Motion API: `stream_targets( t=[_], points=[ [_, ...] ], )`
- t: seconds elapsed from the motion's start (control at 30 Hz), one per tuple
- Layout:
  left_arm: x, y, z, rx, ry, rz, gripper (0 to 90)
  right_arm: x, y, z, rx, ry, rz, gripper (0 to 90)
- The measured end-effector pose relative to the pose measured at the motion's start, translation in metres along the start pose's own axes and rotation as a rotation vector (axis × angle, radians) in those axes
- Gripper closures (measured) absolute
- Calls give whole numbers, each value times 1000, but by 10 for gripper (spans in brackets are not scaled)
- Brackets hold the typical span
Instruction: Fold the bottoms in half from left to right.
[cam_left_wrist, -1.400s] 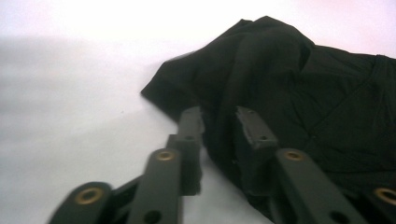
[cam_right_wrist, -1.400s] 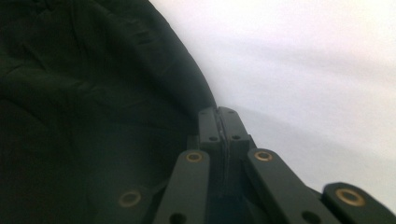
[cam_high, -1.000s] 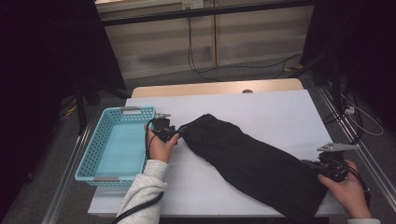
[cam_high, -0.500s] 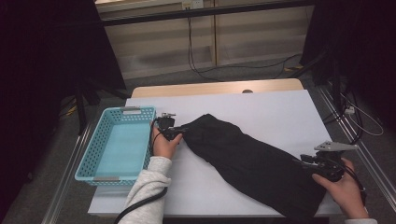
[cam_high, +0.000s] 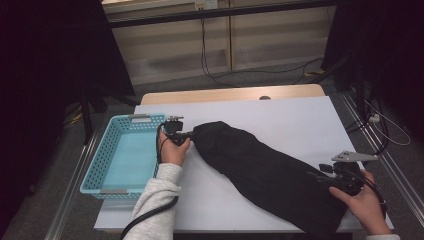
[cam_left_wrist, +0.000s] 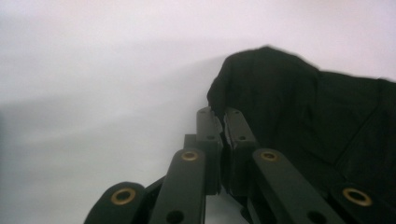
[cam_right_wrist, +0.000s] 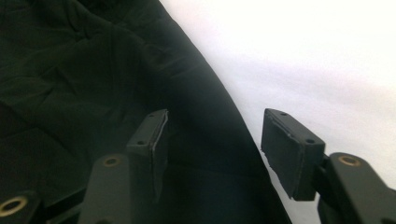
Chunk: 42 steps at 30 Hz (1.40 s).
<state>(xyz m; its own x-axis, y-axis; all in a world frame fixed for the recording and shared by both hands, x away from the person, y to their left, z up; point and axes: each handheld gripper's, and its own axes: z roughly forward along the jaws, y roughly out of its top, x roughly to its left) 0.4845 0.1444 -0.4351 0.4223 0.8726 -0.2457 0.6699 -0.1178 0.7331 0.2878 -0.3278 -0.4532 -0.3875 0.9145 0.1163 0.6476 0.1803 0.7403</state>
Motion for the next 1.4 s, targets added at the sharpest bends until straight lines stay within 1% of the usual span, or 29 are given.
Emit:
stream_targets(
  t=[0.07,0.1,0.13,0.2,0.23,0.33,0.37,0.43,0.53,0.63,0.73,0.8,0.83,0.87,0.9,0.93,0.97,1.0,1.03,1.17,1.23,1.27,1.3,1.33,1.37,1.4],
  points=[
    [3,2,-5,-9,5,-15,866,0,0,1,5,-1,0,396],
    [4,1,-6,-6,7,-10,866,0,0,1,8,-1,0,392],
    [6,1,-8,-5,16,-15,866,0,0,1,8,-1,1,391],
    [9,0,-10,-17,18,-34,866,0,0,0,6,-6,3,382],
    [9,0,-10,-18,20,-33,866,-1,0,0,3,-4,9,380],
    [9,-2,-10,-16,16,-29,865,-1,0,-1,-1,-7,4,377],
    [8,-3,-9,-10,22,-15,864,-1,0,-1,0,-7,6,376],
    [7,-4,-7,-10,24,-17,863,-2,-1,0,7,-13,5,373],
    [6,-5,-7,-11,28,-20,862,-5,-2,-1,17,-30,7,375],
    [7,-4,-8,-23,34,-23,862,-11,-4,-5,19,-47,16,390],
    [8,-3,-11,-23,41,-17,864,-13,-6,-3,43,-60,18,413],
    [7,-2,-12,-26,41,-18,864,-13,-8,-1,62,-58,7,451],
    [7,-1,-13,-26,42,-19,864,-13,-8,0,57,-68,2,488],
    [6,0,-14,-30,41,-19,864,-13,-8,-1,61,-73,3,547],
    [6,1,-15,-30,39,-19,864,-13,-8,-1,62,-66,0,607],
    [6,2,-16,-37,41,-18,865,-13,-7,-1,62,-51,11,690],
    [5,3,-17,-37,42,-18,865,-13,-8,-1,64,-21,12,792],
    [5,4,-19,-43,44,-22,865,-12,-8,-1,66,6,16,851],
    [5,5,-20,-45,48,-22,866,-11,-8,0,69,23,15,866],
    [7,9,-25,-42,52,-25,866,-15,-5,-5,88,26,-3,881],
    [7,9,-25,-39,56,-30,866,-17,-6,-7,90,28,2,888],
    [8,8,-25,-36,53,-37,866,-18,-6,-8,91,20,8,889],
    [8,7,-23,-26,54,-33,865,-19,-7,-8,88,17,10,884],
    [8,6,-22,-25,57,-34,863,-18,-7,-7,81,28,2,861],
    [9,5,-21,-17,53,-35,859,-17,-7,-7,80,29,0,805],
    [9,3,-19,-15,52,-45,857,-16,-6,-6,77,22,-4,755]
  ],
)
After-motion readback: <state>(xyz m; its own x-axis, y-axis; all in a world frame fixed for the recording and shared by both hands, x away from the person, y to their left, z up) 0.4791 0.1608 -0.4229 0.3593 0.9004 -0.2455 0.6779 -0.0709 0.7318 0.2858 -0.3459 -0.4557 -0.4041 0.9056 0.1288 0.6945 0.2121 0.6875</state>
